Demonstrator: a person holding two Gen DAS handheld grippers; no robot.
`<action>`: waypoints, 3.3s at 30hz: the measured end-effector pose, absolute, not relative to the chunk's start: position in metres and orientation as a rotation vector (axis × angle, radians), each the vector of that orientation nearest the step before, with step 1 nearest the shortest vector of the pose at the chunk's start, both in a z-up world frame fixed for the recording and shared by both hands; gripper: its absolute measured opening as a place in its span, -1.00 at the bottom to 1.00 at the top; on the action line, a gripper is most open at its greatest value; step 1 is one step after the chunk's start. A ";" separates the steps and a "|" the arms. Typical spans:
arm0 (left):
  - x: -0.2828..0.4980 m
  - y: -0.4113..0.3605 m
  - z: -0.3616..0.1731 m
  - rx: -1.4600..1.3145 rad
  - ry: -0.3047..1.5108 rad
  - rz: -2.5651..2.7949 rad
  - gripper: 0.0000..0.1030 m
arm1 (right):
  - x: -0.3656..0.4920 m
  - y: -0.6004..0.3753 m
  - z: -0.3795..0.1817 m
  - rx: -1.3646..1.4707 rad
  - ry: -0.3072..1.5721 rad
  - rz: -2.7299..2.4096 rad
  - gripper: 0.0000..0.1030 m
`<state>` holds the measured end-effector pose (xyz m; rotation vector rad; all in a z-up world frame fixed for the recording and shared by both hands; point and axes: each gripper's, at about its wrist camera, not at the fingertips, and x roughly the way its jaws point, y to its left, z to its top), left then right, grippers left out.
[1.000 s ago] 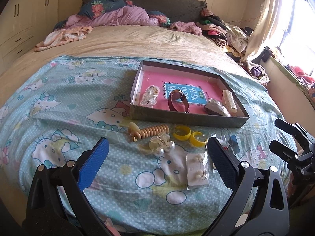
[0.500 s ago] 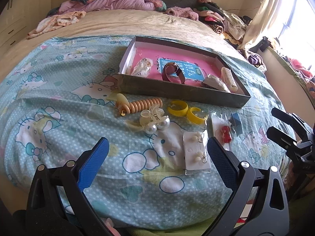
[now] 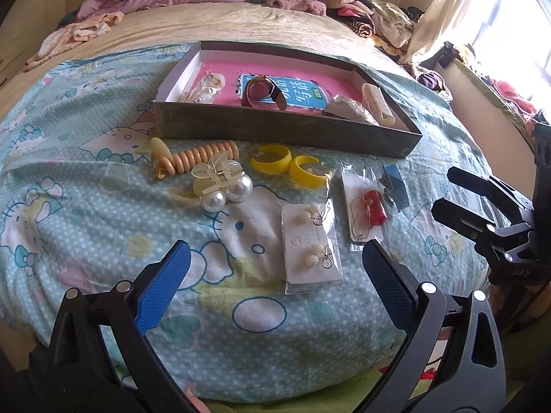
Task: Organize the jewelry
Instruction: 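Move the left tool down toward the white earring card, then grasp the white pearl earring card with the left tool while the right grasps the small blue box, then carry the earring card and blue box over the pink-lined box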
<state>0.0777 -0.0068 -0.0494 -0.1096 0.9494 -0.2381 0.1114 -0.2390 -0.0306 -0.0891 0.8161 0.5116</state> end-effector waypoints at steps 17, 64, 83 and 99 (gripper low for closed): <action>0.089 -0.042 -0.074 -0.053 1.033 -0.338 0.16 | 0.131 -0.233 -0.052 -0.085 0.861 0.535 0.81; 0.089 0.000 -0.002 -0.154 0.784 -0.266 -0.65 | 0.140 -0.241 -0.010 -0.013 0.739 0.610 -0.02; 0.163 0.014 0.023 -0.179 0.714 -0.223 -0.67 | 0.172 -0.231 0.016 -0.032 0.661 0.595 -0.02; 0.214 0.011 -0.003 -0.185 0.759 -0.197 -0.67 | 0.206 -0.210 0.006 -0.052 0.680 0.587 -0.02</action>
